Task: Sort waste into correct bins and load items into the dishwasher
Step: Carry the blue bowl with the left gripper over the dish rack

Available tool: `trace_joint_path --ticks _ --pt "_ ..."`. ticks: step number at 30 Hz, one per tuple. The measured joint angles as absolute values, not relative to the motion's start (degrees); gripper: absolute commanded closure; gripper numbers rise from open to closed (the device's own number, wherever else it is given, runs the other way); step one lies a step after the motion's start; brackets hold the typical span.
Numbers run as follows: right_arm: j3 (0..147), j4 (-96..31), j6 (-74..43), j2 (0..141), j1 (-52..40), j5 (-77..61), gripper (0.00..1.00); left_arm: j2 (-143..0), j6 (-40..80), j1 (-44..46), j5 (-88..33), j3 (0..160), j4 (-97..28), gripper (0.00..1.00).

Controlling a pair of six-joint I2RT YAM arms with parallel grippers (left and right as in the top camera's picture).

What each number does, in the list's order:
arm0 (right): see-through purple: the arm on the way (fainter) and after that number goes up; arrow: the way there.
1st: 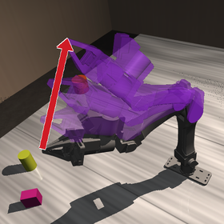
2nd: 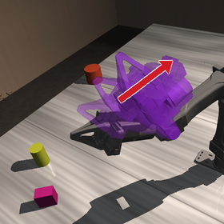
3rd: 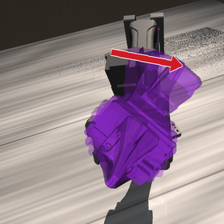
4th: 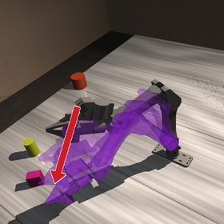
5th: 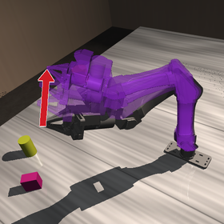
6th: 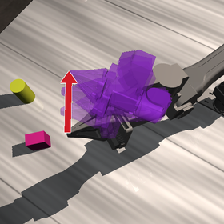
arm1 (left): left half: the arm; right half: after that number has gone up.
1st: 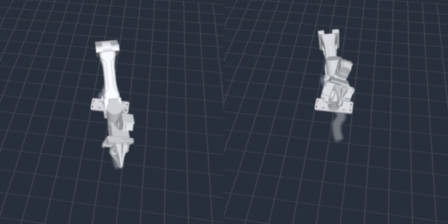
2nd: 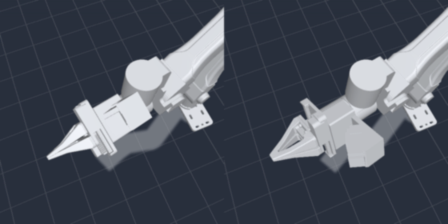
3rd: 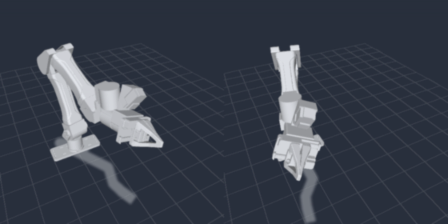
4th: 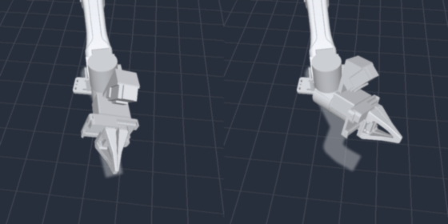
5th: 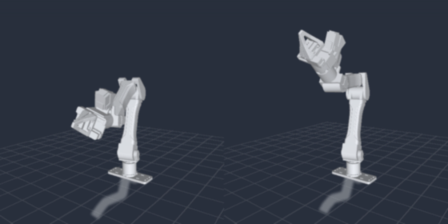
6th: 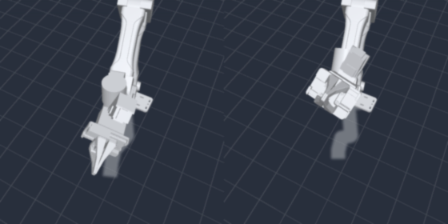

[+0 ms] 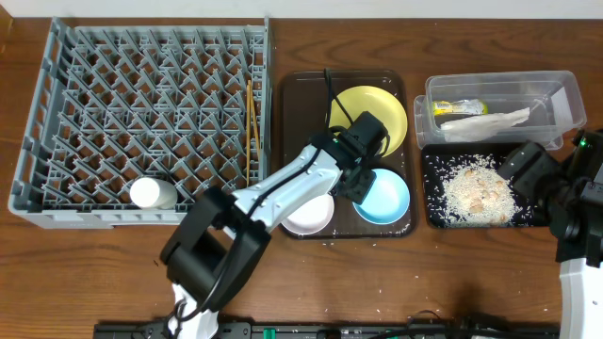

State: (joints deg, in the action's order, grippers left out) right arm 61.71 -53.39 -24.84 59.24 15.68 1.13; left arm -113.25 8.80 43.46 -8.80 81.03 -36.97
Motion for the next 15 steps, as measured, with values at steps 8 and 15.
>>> trace_joint_path --ticks 8,15 --pt "61.71 -53.41 -25.28 59.24 15.70 4.84 0.01 -117.75 10.37 43.46 -8.62 81.03 -32.49 0.92" --pt "61.71 -53.41 -25.28 59.24 15.70 5.21 0.01 -117.95 10.55 43.44 -8.60 81.03 -32.95 0.92"
